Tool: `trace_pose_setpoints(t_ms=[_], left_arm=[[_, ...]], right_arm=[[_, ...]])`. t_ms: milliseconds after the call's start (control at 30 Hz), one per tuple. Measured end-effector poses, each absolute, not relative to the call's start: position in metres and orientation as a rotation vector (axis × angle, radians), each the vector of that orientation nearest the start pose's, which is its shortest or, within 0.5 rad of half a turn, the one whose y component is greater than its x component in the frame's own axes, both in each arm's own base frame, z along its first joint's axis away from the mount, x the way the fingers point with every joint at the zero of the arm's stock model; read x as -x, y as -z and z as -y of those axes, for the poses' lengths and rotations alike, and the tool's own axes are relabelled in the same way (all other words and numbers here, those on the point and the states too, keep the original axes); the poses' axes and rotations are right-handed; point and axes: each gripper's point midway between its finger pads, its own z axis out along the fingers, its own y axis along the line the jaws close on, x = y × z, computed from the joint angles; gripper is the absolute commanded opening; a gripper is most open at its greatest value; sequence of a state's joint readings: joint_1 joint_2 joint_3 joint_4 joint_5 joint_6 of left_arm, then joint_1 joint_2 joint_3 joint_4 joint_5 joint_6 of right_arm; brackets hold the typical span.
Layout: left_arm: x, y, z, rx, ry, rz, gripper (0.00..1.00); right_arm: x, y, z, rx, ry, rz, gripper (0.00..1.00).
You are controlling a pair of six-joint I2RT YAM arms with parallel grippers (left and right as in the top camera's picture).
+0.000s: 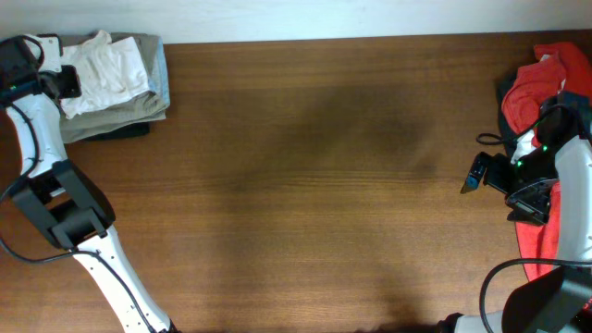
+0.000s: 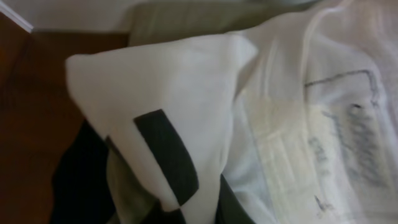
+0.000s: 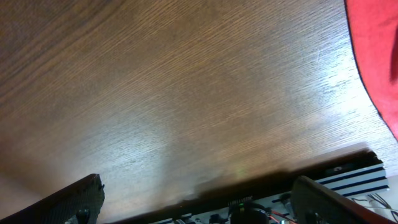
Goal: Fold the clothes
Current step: 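Release the T-shirt on the stack and press it flat with the left gripper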
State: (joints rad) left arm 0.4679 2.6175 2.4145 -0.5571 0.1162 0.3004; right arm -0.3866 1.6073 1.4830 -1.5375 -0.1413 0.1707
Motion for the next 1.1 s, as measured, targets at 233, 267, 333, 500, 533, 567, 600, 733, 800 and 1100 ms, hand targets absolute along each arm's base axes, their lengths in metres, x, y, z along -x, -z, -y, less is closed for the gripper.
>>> trace_pose_setpoints(t_ms=[233,267,333,500,533,567,600,733,800,1100], left_arm=[[-0.612,-0.097,-0.32,0.399,-0.386,-2.263,0.99],[-0.613,-0.107,-0.321,0.41,-0.39,-2.244,0.99],[-0.614,-0.136,-0.32,0.416,-0.381,-2.192,0.93],[-0.627,-0.209,-0.301,0.327,-0.273,-2.046,0.01],[-0.63,-0.212,-0.299,0.316,-0.265,-2.036,0.01],[-0.634,-0.214,-0.299,0.306,-0.261,-2.014,0.0],[-0.637,-0.214,-0.3,0.299,-0.26,-1.998,0.01],[-0.648,-0.15,-0.304,0.309,-0.235,-2.06,0.01],[-0.648,-0.096,-0.305,0.33,-0.219,-2.137,0.04],[-0.647,-0.064,-0.304,0.347,-0.208,-2.19,0.04]], right_arm=[[-0.246,-0.164,0.074,-0.895,-0.244,-3.089,0.99],[-0.246,-0.164,0.074,-0.896,-0.244,-3.089,0.99],[-0.247,-0.163,0.074,-0.896,-0.243,-3.087,0.99],[-0.247,-0.163,0.074,-0.895,-0.243,-3.087,0.99],[-0.247,-0.163,0.074,-0.897,-0.243,-3.086,0.99],[-0.247,-0.163,0.074,-0.896,-0.243,-3.086,0.99],[-0.247,-0.163,0.074,-0.896,-0.243,-3.087,0.99],[-0.246,-0.163,0.074,-0.897,-0.243,-3.088,0.99],[-0.244,-0.164,0.073,-0.9,-0.246,-3.097,0.99],[-0.243,-0.164,0.073,-0.902,-0.247,-3.101,0.99]])
